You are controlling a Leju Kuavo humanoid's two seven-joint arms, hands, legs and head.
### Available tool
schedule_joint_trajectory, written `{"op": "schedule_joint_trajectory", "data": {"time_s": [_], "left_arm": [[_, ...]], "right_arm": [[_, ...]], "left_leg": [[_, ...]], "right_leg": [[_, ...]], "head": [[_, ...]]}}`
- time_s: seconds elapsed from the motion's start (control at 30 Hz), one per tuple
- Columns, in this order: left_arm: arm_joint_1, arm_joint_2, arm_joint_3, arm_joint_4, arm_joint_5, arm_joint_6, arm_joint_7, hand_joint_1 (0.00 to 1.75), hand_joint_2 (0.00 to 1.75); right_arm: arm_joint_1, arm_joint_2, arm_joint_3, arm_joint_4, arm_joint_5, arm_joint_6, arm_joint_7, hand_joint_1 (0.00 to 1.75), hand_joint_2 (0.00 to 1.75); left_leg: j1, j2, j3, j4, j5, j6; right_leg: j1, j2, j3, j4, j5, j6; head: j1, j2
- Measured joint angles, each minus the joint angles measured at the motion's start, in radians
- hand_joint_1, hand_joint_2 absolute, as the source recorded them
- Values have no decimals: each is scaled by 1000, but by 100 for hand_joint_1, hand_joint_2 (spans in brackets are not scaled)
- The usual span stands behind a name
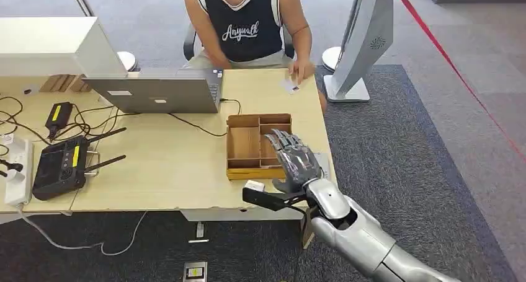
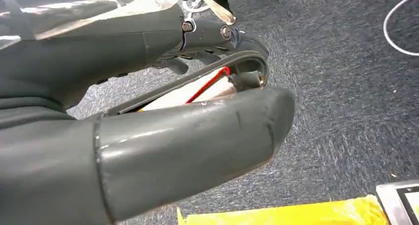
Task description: Pass the card to the sensor for recognition and then transmit it.
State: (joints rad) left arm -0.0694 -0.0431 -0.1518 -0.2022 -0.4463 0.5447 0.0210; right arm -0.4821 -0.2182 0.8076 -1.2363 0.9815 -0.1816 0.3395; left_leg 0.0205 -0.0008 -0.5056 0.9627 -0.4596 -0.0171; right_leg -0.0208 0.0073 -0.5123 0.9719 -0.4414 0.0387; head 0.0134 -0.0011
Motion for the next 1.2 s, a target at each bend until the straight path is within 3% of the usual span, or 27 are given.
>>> {"op": "schedule_joint_trajectory", "data": {"time_s": [1.2], "left_arm": [[0, 0, -35, 0, 24, 12, 7, 0, 0]], "right_arm": [[-20, 19, -31, 141, -18, -3, -10, 0, 175]], "left_leg": [[0, 0, 0, 0, 0, 0]], "right_leg": [[0, 0, 0, 0, 0, 0]], "head": [[0, 0]]}}
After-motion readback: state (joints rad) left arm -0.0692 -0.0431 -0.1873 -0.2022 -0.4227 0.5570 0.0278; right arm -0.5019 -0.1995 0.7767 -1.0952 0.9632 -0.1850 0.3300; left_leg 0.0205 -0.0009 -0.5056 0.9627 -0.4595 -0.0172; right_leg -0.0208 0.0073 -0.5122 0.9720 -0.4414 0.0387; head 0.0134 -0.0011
